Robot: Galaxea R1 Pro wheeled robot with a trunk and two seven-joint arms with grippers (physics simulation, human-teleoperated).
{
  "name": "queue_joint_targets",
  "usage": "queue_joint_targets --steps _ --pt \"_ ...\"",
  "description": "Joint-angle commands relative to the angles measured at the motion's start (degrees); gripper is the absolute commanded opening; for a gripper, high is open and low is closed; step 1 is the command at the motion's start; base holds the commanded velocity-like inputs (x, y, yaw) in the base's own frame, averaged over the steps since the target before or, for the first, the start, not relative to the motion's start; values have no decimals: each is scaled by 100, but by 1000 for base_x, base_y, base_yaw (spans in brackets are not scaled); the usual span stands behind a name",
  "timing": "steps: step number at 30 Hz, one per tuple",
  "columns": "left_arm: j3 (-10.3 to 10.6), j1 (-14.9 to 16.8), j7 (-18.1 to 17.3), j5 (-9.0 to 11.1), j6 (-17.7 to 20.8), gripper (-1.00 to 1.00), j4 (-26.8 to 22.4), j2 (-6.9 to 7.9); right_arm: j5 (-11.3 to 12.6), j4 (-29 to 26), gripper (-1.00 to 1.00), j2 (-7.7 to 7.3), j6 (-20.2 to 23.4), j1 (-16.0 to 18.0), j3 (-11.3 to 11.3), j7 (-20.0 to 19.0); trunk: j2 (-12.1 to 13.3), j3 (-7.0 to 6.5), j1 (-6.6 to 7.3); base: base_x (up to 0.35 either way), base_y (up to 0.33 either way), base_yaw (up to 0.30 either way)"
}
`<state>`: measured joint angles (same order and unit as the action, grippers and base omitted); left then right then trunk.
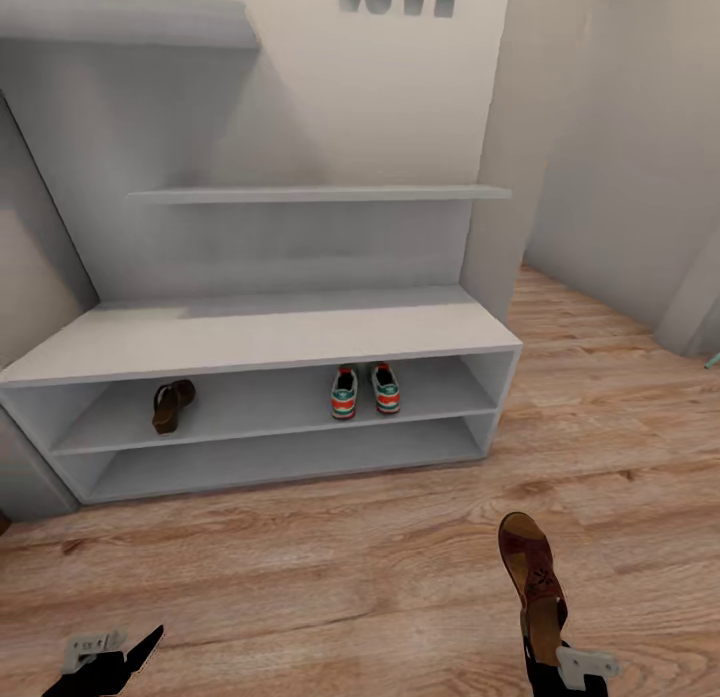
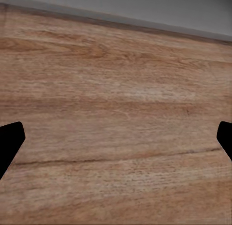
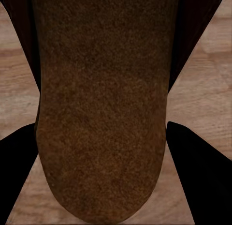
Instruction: Pick up the two gym shoes and the two sandals from the corridor floor and place them onto the hallstand (shoe rack) in the corridor, making sure they are on the rack and not on the floor. Arrange them so the two gym shoes are next to each other and the two sandals are next to each other.
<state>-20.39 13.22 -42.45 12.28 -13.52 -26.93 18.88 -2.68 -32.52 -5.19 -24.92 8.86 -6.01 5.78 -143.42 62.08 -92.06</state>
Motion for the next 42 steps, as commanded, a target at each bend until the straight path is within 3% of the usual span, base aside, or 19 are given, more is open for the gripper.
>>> queue_joint_targets --steps 1,27,42 --pt "-8 5 -37 28 -3 100 12 0 -31 -1 -100 0 -13 2 -5 26 -2 5 0 109 307 0" --pt "-34 -64 -60 28 5 100 12 1 -31 -9 -100 0 -13 2 4 19 -2 5 0 15 307 0" --pt "-35 -65 -61 21 11 100 12 -4 -31 -1 -100 0 -13 2 4 19 -2 5 0 -157 290 0"
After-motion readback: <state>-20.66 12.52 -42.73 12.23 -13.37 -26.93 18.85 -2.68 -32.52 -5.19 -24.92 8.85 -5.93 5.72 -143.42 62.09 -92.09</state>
